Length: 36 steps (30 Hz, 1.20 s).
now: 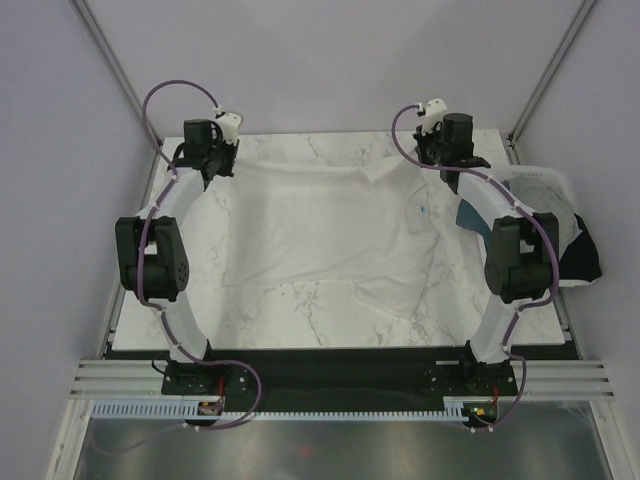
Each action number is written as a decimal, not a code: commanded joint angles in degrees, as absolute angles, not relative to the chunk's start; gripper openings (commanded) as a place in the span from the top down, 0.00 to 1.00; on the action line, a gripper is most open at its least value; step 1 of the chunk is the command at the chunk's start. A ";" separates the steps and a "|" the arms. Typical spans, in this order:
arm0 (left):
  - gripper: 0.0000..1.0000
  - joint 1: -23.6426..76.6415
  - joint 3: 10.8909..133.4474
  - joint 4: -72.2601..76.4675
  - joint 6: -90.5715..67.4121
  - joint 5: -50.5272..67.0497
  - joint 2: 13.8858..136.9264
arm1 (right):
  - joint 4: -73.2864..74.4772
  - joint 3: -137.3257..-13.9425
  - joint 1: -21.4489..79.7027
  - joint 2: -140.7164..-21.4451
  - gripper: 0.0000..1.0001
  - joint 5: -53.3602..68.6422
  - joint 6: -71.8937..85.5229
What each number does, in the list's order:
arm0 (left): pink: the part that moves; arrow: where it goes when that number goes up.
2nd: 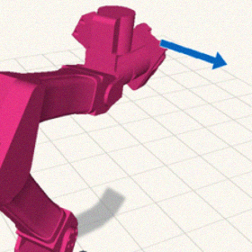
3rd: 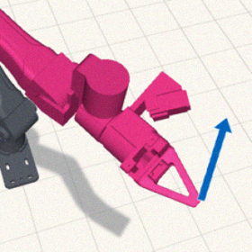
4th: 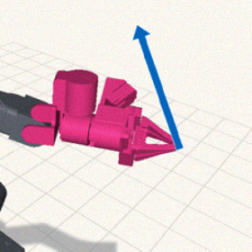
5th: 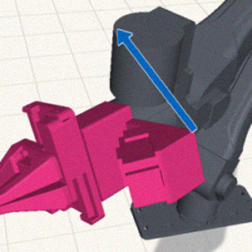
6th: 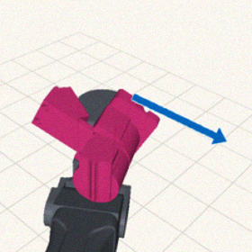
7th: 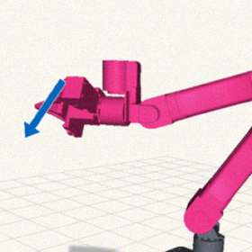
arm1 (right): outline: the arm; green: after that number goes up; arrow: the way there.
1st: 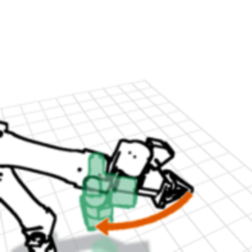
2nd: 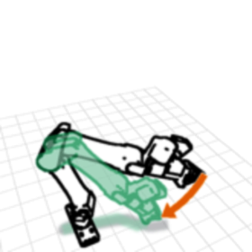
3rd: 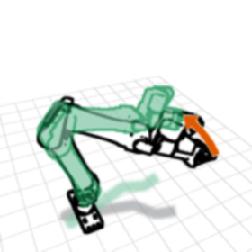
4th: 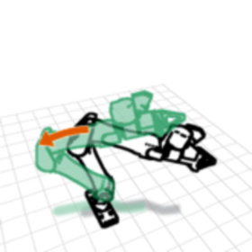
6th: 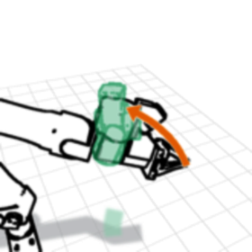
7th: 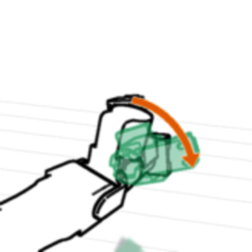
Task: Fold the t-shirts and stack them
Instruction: Fold the tshirt
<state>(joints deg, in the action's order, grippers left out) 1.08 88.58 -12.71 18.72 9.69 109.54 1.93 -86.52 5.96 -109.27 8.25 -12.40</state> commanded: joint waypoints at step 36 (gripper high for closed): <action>0.98 0.35 74.44 -11.43 19.16 11.95 101.60 | -0.70 -62.05 7.12 -93.52 1.00 12.66 -9.32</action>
<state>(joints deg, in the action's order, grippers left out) 0.75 74.89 -12.95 18.72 10.96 103.02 0.84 -62.37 6.83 -95.50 10.96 -9.87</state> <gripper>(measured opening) 0.026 0.009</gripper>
